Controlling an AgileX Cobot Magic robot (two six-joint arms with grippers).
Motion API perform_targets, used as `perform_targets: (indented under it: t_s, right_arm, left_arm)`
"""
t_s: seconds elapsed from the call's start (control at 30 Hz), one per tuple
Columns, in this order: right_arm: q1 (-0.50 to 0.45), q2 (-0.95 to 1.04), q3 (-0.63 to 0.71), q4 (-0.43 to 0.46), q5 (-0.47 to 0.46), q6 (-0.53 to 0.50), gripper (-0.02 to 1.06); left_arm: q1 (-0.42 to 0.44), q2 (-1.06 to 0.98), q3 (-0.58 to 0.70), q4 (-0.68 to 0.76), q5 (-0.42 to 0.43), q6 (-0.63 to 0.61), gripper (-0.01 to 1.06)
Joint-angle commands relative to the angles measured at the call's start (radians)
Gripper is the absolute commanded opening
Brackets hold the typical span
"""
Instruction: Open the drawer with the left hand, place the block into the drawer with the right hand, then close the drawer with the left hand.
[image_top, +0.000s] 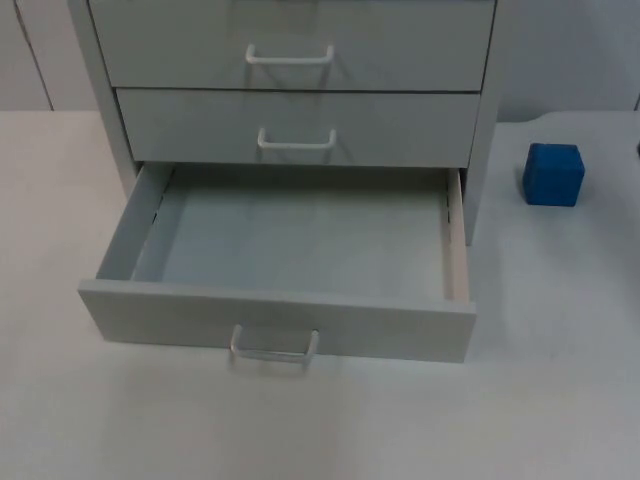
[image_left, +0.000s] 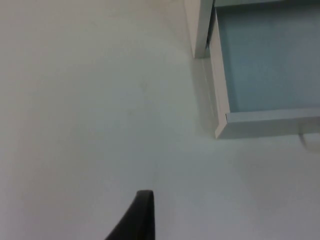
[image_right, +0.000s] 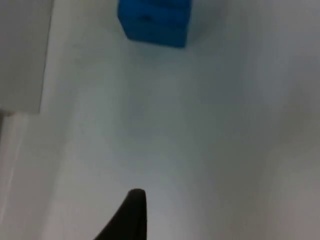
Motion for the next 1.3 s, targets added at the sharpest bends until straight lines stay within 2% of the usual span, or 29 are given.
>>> perform_targets:
  t_s: [0.0, 0.27, 0.33, 0.4, 0.5, 0.53, 0.7, 1.0, 1.07, 1.13, 1.17, 1.2, 1.27]
  right_arm:
    - [0.027, 0.085, -0.085, -0.004, -0.019, -0.004, 1.03]
    - [0.09, 0.34, -0.347, -0.011, -0.07, 0.029, 1.03]
    - [0.09, 0.365, -0.367, -0.019, -0.077, 0.045, 1.03]
    - [0.09, 0.403, -0.399, -0.091, -0.091, 0.106, 1.03]
    - [0.09, 0.431, -0.404, -0.225, -0.144, 0.218, 1.03]
    - [0.09, 0.431, -0.404, -0.225, -0.144, 0.218, 1.03]
    - [0.09, 0.474, -0.404, -0.237, -0.264, 0.244, 1.03]
    - [0.09, 0.521, -0.406, -0.231, -0.334, 0.269, 1.02]
    - [0.09, 0.533, -0.406, -0.231, -0.336, 0.289, 0.97]
    - [0.09, 0.542, -0.406, -0.231, -0.336, 0.309, 0.76]
    - [0.09, 0.542, -0.406, -0.231, -0.336, 0.309, 0.76]
    - [0.09, 0.542, -0.406, -0.231, -0.336, 0.309, 0.65]
    - [0.09, 0.526, -0.406, -0.237, -0.336, 0.309, 0.33]
  left_arm:
    - [0.003, -0.007, 0.006, 0.009, 0.001, 0.001, 1.05]
    - [0.003, -0.007, 0.006, 0.02, -0.001, 0.001, 1.05]
    - [0.003, -0.007, 0.006, 0.02, -0.001, 0.001, 1.05]
    - [0.003, -0.007, 0.006, 0.02, -0.001, 0.001, 1.05]
    - [0.003, -0.007, 0.006, 0.02, -0.001, 0.001, 1.05]
    - [0.003, -0.007, 0.006, 0.02, -0.001, 0.001, 1.05]
    - [0.003, -0.007, 0.006, 0.023, -0.008, 0.001, 1.05]
    - [0.003, -0.007, 0.006, 0.036, -0.008, 0.001, 1.05]
    - [0.003, -0.007, 0.006, 0.036, -0.008, 0.001, 1.05]
    - [0.003, -0.007, 0.006, 0.036, -0.008, 0.001, 1.05]
    - [0.003, -0.007, 0.006, 0.036, -0.008, 0.001, 1.05]
    - [0.003, -0.007, 0.006, 0.036, -0.008, 0.001, 1.05]
    - [0.003, -0.007, 0.006, 0.036, -0.008, 0.001, 1.05]
